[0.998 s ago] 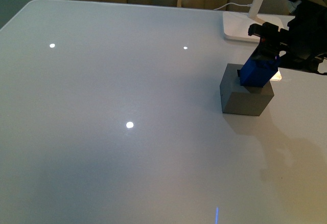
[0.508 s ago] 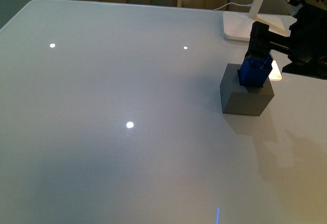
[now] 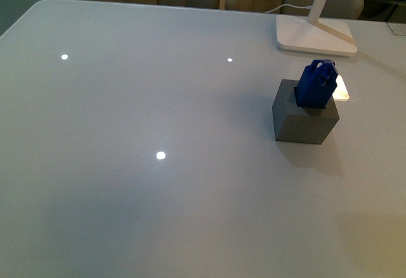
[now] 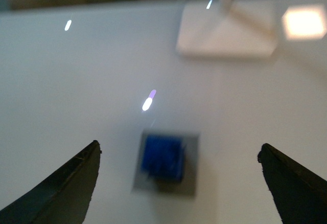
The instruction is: Insert blue part into gray base
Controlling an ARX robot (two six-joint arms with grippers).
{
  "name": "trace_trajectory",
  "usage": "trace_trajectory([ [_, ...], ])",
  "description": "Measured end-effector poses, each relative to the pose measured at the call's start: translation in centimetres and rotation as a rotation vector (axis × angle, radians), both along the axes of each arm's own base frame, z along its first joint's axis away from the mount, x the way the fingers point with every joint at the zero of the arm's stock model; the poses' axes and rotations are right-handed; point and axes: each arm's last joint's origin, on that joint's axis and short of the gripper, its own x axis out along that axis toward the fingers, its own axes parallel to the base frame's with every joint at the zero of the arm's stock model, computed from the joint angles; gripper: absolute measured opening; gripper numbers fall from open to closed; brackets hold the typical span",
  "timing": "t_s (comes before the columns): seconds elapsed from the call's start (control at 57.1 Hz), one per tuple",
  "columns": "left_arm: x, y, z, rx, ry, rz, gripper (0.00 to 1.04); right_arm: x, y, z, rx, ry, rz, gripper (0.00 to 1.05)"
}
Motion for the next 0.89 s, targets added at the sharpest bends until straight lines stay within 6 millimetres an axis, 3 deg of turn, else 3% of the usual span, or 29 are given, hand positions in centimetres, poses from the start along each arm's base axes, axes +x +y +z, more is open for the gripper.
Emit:
trace_trajectory([
  [0.175, 0.0, 0.0, 0.0, 0.000, 0.000, 0.001, 0.97, -4.3, -0.6, -1.2, -0.034, -0.277, -0.038, 0.55],
  [0.298, 0.0, 0.0, 0.0, 0.000, 0.000, 0.001, 0.97, -6.7, -1.0, -0.8, -0.039, -0.326, -0.034, 0.35],
  [0.49, 0.0, 0.0, 0.0, 0.000, 0.000, 0.001, 0.97, -10.0, -2.1, -2.0, -0.048, -0.303, -0.039, 0.02],
  [0.893, 0.0, 0.0, 0.0, 0.000, 0.000, 0.001, 0.97, -14.7, -2.1, -3.7, -0.050, -0.299, -0.037, 0.02],
])
